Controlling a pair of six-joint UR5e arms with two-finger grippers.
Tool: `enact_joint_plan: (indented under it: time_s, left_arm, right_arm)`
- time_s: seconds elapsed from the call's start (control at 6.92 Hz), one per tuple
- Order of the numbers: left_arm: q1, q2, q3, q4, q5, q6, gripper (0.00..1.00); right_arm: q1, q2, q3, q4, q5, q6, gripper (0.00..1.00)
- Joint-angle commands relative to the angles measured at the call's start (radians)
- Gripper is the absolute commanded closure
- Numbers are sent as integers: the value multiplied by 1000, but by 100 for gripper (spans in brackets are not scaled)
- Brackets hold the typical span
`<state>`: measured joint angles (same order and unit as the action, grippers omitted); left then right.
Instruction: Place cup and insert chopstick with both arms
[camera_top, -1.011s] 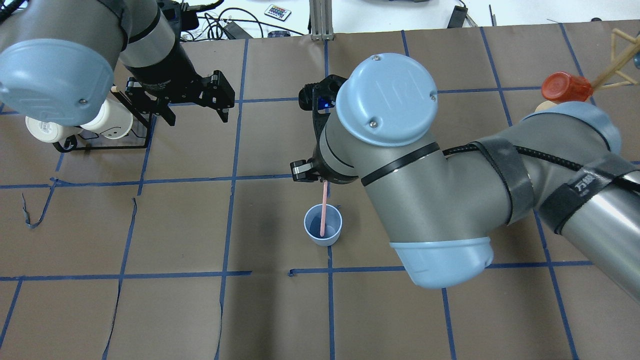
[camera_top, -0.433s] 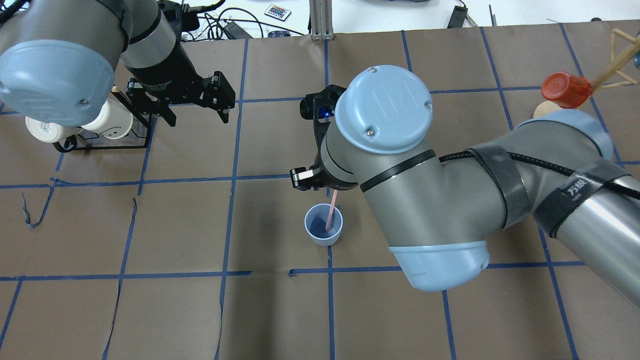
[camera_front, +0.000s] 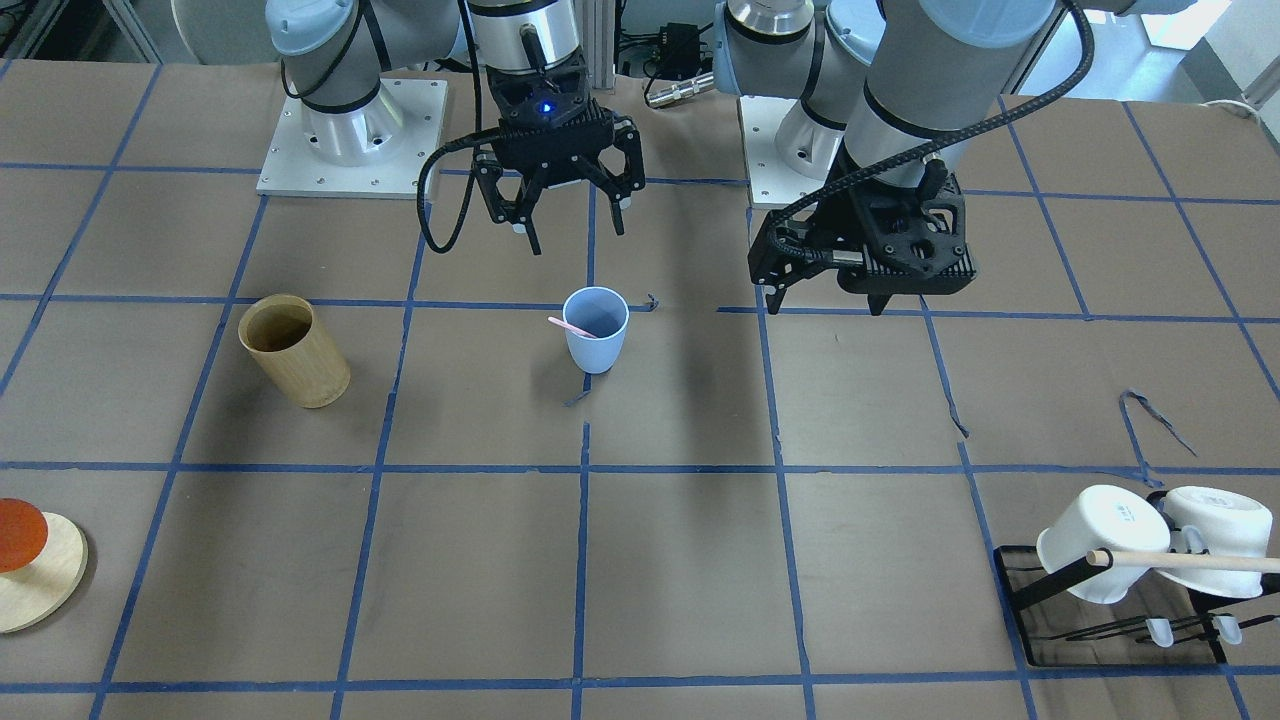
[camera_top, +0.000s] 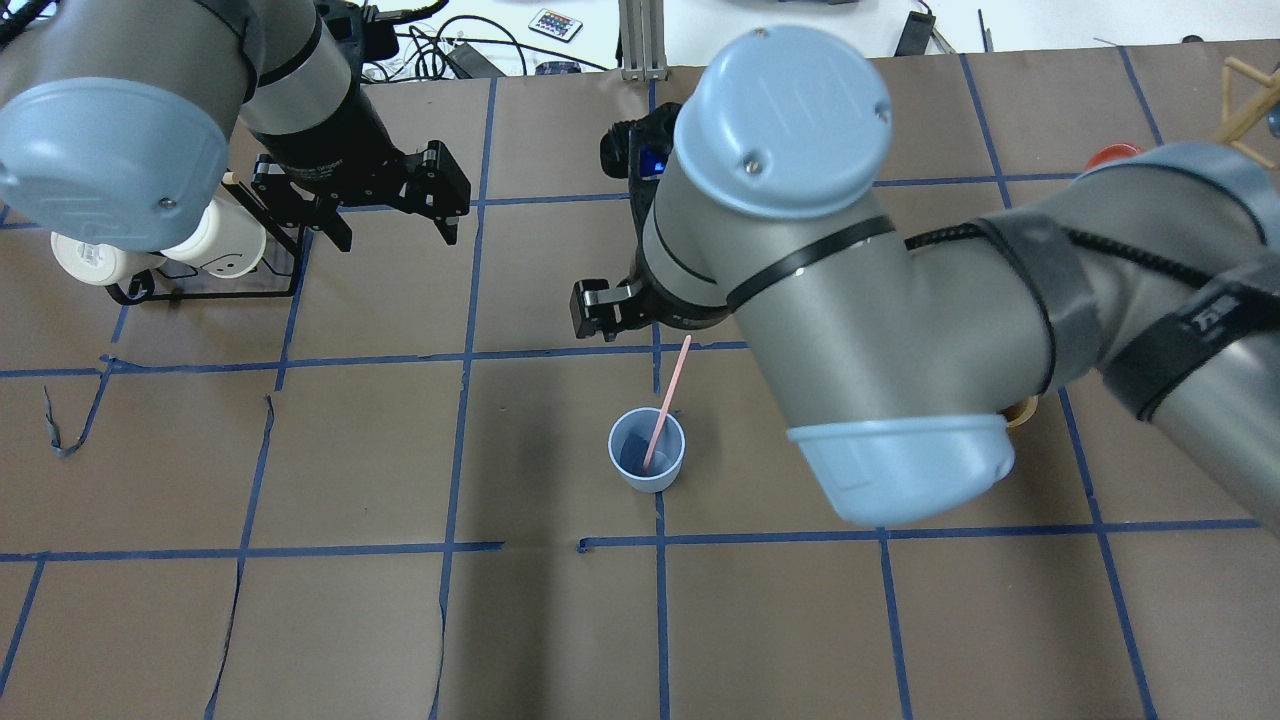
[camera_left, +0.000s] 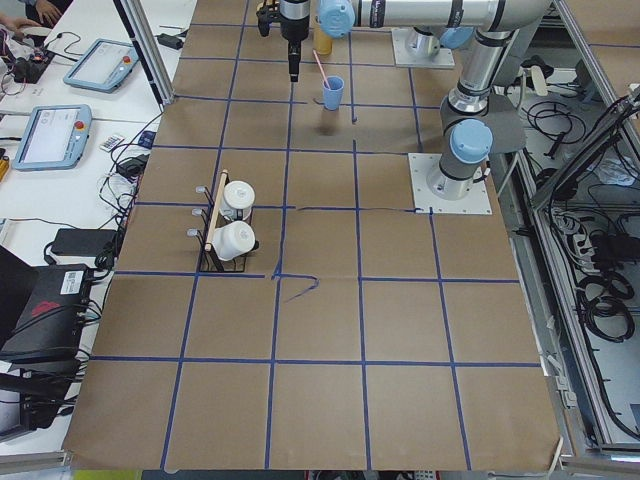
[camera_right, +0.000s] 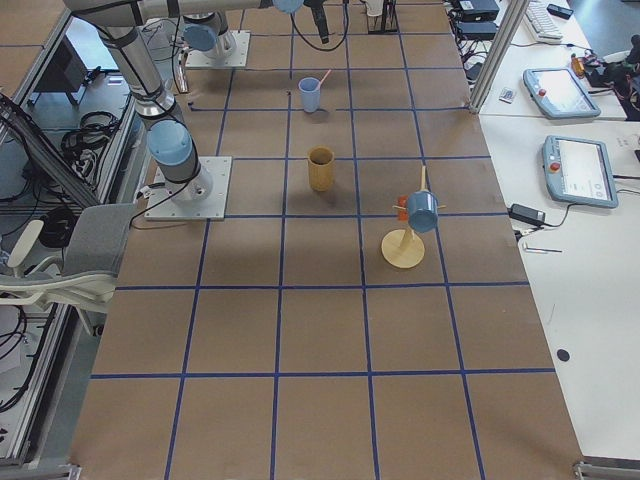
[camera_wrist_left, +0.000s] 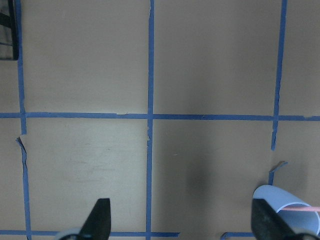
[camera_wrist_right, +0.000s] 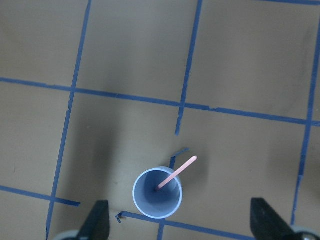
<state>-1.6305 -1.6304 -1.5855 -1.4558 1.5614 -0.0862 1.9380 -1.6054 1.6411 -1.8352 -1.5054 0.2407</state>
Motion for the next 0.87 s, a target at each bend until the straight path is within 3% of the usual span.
enact_joint_plan:
  time_s: [0.0, 0.29, 0.43, 0.72]
  left_arm:
    - [-2, 1, -2, 0, 0, -3, 0]
    - [-2, 0, 2, 2, 0, -3, 0]
    - [-2, 0, 1, 2, 0, -3, 0]
    - [-3, 1, 1, 0, 0, -4, 0]
  right_arm:
    - [-190, 1, -166, 298, 2, -30, 0]
    - [-342, 63, -240, 410, -9, -90, 0]
    - [-353, 94, -248, 390, -57, -104, 0]
    - [-356, 107, -192, 335, -61, -110, 0]
